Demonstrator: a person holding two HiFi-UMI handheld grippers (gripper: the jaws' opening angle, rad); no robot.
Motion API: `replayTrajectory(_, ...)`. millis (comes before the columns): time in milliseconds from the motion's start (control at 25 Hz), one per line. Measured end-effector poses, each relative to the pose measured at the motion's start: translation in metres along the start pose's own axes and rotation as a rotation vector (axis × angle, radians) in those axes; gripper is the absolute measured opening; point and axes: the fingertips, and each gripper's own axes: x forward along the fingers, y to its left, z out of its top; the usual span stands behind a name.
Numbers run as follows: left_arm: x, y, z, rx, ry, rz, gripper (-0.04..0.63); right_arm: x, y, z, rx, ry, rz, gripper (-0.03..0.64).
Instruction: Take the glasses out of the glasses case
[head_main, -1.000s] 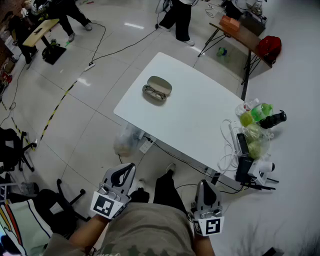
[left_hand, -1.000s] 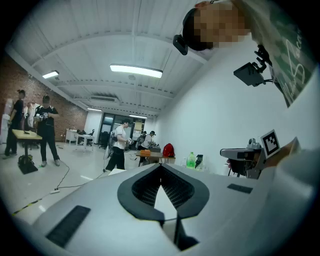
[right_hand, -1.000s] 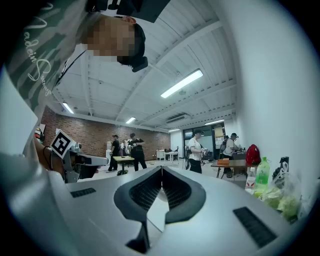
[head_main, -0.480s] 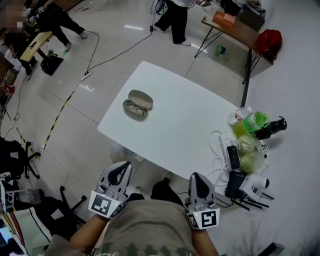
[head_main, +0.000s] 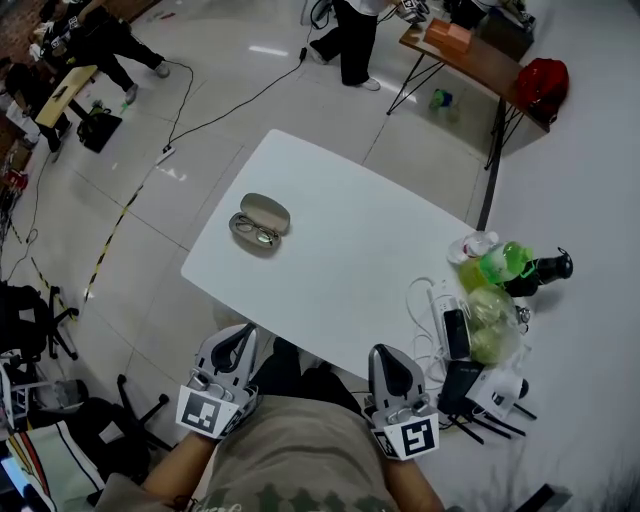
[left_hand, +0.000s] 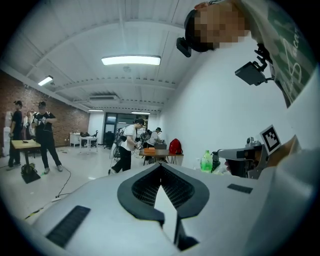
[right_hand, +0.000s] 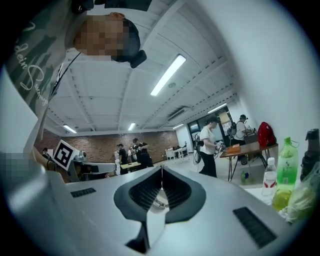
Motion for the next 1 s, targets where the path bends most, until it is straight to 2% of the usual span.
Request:
replayTrajectory(240,0.028,0.021,0.006,0.017,0.011,-0.039,0.009,0.026,-0.008,-0.005,-0.034,0.021,-0.055,0.012)
replayTrajectory(400,0.047,0.035,0.015,-0.002,0.003,-0.047,0.009,0.054,-0.003,-0.008,-0.056,0.050,-0.026,0.012)
replayTrajectory(520,0.054,0.045,0.007,-0.015,0.016,-0.049,0.009,0.077,0.004,-0.009,-0.076,0.051,0.023,0.012)
replayTrajectory(600,0.059,0.054,0.003,-0.035,0.018,-0.031,0.009,0.094,0.007,-0.013,-0.084,0.090,0.054,0.012)
replayTrajectory(720,0.066,0.066,0.004,-0.067,0.019,0.000,0.009,0.120,0.019,-0.010,-0.133,0.069,0.152,0.012)
replayTrajectory(800,0.071,0.073,0.004,-0.056,0.020,-0.001,0.009,0.141,0.028,-0.008,-0.169,0.078,0.213,0.012)
replayTrajectory(1000,0.068,0.092,-0.005,-0.038,0.035,0.009,0.009,0.190,0.035,-0.045,-0.169,0.271,0.308,0.014)
